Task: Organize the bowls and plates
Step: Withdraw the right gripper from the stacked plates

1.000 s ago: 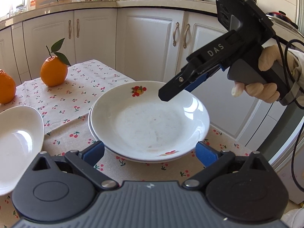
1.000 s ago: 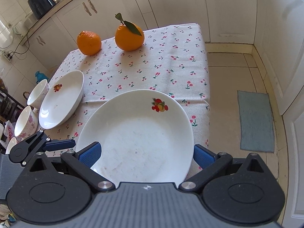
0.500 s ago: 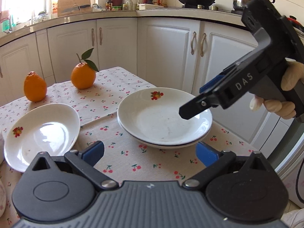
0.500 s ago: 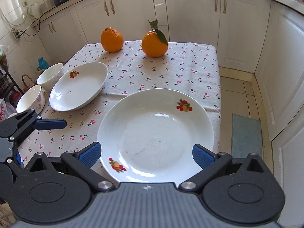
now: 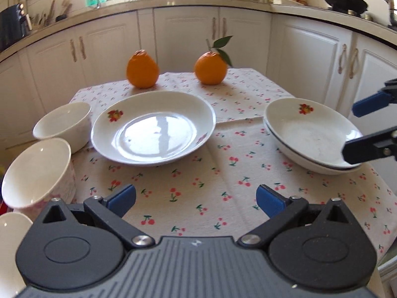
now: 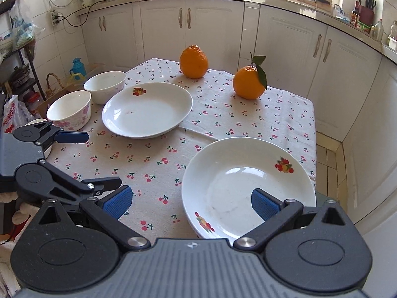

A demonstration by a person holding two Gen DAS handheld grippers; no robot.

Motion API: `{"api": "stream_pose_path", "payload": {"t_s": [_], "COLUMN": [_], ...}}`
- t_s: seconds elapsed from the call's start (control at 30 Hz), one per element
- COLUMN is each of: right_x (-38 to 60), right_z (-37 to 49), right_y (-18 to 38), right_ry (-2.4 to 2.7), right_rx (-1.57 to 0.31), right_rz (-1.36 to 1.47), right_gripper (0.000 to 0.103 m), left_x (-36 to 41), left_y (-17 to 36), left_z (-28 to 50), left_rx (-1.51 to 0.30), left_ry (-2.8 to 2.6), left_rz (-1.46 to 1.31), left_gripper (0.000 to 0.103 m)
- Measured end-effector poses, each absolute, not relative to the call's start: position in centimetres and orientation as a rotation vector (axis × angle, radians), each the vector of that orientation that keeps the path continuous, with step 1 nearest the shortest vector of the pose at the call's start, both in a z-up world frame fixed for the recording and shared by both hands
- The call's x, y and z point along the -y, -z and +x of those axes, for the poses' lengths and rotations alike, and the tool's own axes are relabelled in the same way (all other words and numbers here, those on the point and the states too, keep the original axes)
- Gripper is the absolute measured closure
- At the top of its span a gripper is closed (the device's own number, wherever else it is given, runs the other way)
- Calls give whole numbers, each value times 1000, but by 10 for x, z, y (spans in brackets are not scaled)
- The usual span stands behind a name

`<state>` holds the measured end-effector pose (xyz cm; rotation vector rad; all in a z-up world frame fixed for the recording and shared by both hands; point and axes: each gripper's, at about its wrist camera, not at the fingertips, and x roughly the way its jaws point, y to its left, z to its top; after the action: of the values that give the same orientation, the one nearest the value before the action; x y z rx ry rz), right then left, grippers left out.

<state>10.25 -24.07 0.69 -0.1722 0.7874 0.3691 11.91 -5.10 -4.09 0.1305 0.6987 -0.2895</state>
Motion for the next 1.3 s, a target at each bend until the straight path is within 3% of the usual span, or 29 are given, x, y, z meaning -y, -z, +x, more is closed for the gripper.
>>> {"api": "stream_pose_path", "payload": {"t_s": [0.4, 0.87, 1.3], "right_x": [236, 206, 165], "right_z": [143, 222, 309], "right_y": [-7, -22, -1], "right_ry": [-470, -652, -807], "right_rx": [-836, -856, -952], "right_rz": [-182, -254, -255], "right_gripper": [0, 0, 0], "left_x": [40, 49, 49], "left_y": [64, 69, 70], "left_z": [154, 179, 185], "left_rx": [-766, -722, -710], "left_ry": [204, 163, 128], "left_rz": [53, 77, 63], "left_gripper": [1, 0, 0]}}
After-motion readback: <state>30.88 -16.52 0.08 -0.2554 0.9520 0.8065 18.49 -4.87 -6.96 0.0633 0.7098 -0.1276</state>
